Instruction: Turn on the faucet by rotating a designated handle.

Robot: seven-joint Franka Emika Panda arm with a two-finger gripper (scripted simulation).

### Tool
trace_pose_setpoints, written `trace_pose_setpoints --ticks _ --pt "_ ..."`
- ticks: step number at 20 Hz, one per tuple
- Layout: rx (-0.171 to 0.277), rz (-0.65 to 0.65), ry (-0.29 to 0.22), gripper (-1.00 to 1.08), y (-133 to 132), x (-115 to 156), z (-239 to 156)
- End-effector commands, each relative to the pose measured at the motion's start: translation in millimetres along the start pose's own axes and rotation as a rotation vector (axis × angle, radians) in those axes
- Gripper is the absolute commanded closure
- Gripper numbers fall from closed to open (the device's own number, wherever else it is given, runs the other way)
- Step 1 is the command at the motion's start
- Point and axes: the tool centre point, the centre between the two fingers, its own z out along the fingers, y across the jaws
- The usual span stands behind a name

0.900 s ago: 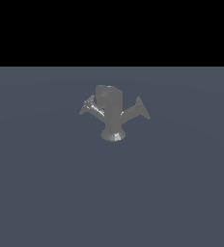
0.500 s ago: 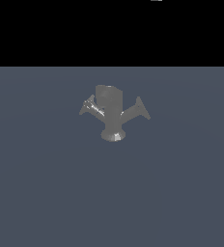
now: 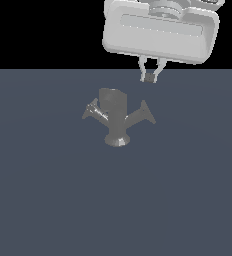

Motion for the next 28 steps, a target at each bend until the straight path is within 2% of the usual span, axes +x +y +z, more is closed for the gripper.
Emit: trace_pose_setpoints --ticks 1,2,3,4,5,6,7,8,9,10,11,12,13,14,15,16,17,18,19,20,21,22,23,24,25,26,27,28 --pt "0.000 -0.007 0.064 0.75 4.7 39.2 8.4" --pt "-0.003 -0.029 0.069 0.77 0.6 49.5 20.5" --pt "0.011 -0.034 0.053 0.78 9.7 46.6 43.0" --pt "0.012 -0.101 0.082 0.80 -12.5 68.9 41.7" --pt "0.025 -0.061 0.105 0.60 -6.4 80.7 49.2" --pt "0.035 -0.108 0.093 0.25 -18.3 83.1 68.7" --pt "0.033 -0.016 0.132 -0.28 23.3 92.8 64.4" --pt "0.033 -0.013 0.133 -0.28 25.0 92.2 63.7" --pt "0.046 -0.109 0.155 -0.22 -8.9 116.3 71.9" --pt "0.047 -0.120 0.157 -0.22 -14.1 115.6 70.6" --pt "0.078 -0.039 0.107 -0.02 -32.3 95.1 91.8" --pt "0.087 -0.015 0.091 -0.02 -17.4 97.0 101.4" --pt "0.044 -0.072 0.162 0.18 23.5 144.7 88.9" --pt "0.024 -0.099 0.194 0.18 6.1 135.1 72.8" --pt "0.056 -0.105 0.099 -0.61 -54.4 67.3 76.0" --pt "0.087 -0.111 0.004 -0.61 -56.7 81.9 134.1" --pt "0.082 -0.021 0.046 -0.54 4.4 95.9 150.5" --pt "0.077 0.070 0.087 -0.54 49.0 85.3 132.1" --pt "0.100 -0.020 0.122 0.56 25.5 126.5 104.3" --pt "0.111 -0.060 0.138 0.56 6.9 123.6 95.6" --pt "0.102 -0.110 0.224 0.78 -20.6 205.3 78.6" --pt "0.093 -0.160 0.310 0.78 -42.6 196.9 39.8" --pt "0.105 -0.230 0.266 0.71 -82.1 165.2 82.7" --pt "0.116 -0.252 0.299 0.84 -94.2 173.1 79.8" --pt "0.089 -0.302 0.333 0.77 -95.2 184.3 73.4" --pt "0.089 -0.261 0.386 0.79 -70.0 198.7 64.9" --pt "0.096 -0.296 0.420 0.87 -89.7 210.3 66.6" --pt "0.055 -0.281 0.406 0.25 -83.5 216.6 71.0"
